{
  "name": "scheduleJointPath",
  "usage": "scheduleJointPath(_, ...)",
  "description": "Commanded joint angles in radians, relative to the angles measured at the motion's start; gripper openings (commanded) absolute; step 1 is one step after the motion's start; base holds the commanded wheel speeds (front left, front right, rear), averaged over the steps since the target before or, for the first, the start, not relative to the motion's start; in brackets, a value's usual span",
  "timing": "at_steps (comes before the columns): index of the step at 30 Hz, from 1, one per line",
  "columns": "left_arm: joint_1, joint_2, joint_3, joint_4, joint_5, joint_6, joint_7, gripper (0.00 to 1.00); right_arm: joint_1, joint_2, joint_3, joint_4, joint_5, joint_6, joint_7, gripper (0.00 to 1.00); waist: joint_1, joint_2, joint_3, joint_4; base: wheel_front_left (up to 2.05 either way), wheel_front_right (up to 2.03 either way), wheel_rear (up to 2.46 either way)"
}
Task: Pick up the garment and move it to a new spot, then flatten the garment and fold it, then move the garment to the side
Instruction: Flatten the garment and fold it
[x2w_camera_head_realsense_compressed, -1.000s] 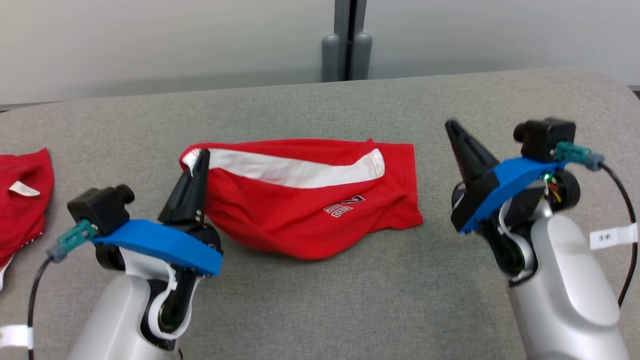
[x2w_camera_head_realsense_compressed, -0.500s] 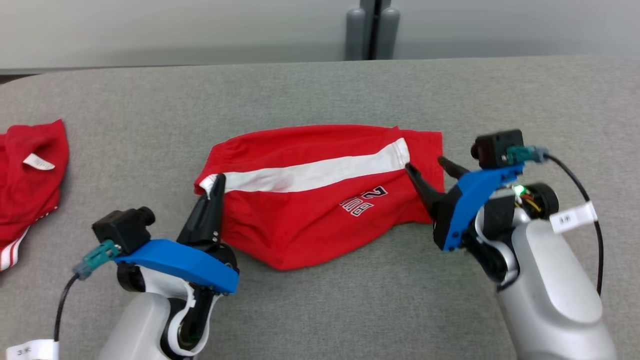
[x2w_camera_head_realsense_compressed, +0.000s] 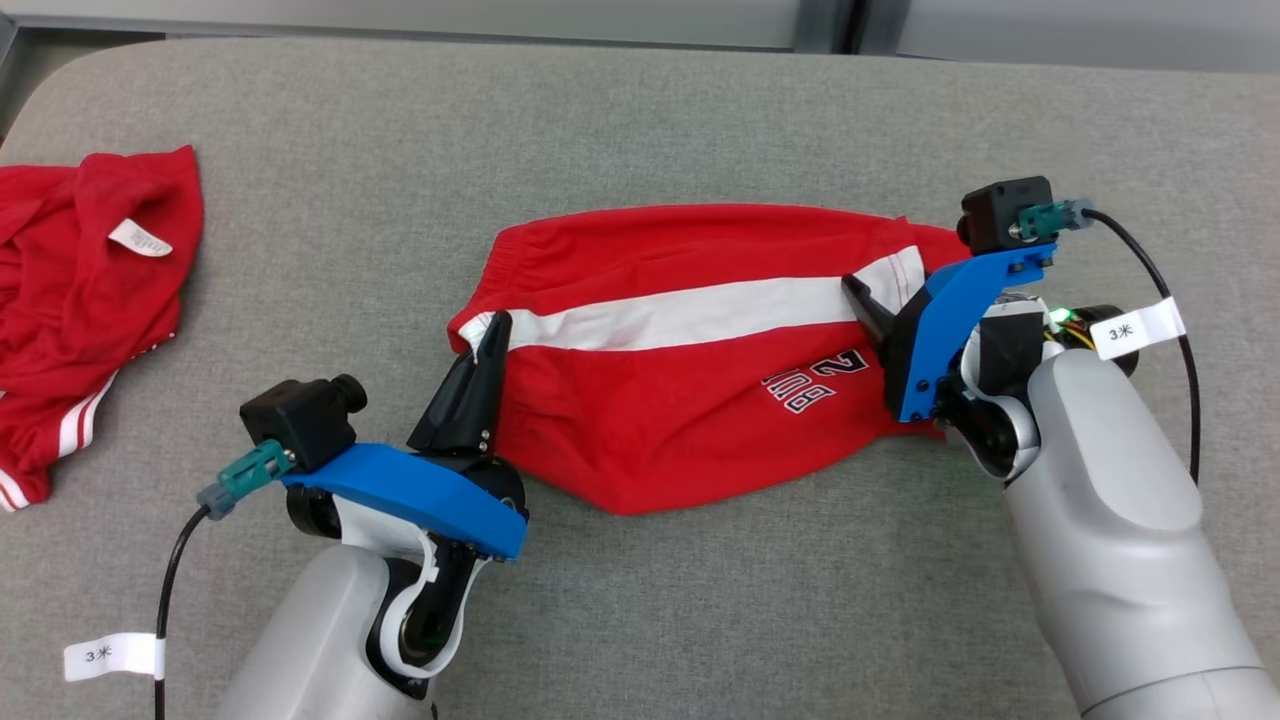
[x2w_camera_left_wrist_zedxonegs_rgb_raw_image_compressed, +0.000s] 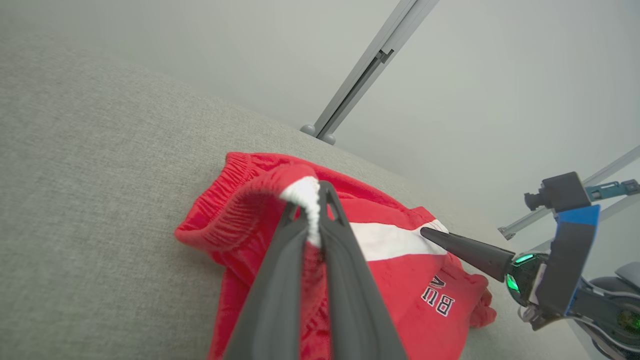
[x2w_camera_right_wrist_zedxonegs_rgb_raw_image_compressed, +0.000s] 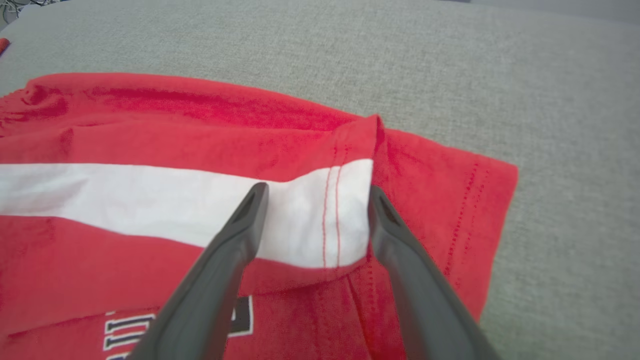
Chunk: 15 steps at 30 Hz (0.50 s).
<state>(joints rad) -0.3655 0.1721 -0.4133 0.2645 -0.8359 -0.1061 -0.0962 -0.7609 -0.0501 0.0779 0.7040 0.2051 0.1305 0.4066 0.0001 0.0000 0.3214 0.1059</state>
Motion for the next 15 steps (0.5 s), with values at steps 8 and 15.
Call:
scheduleJointPath(8,-0.022,-0.002,0.000,0.027,-0.015,-0.010,-0.030,0.00,-0.045,-0.002,0.069,0.058,0.077,0.000,-0.121,0.00,-0.0001,0.0000,-0.005,0.002,0.00,0.00,0.00)
scheduleJointPath(15,-0.014,0.018,0.046,-0.009,-0.044,-0.013,-0.072,0.00,-0.004,-0.020,0.071,-0.054,0.135,0.001,-0.236,0.00,-0.0001,0.0000,-0.067,-0.046,0.00,0.00,0.00)
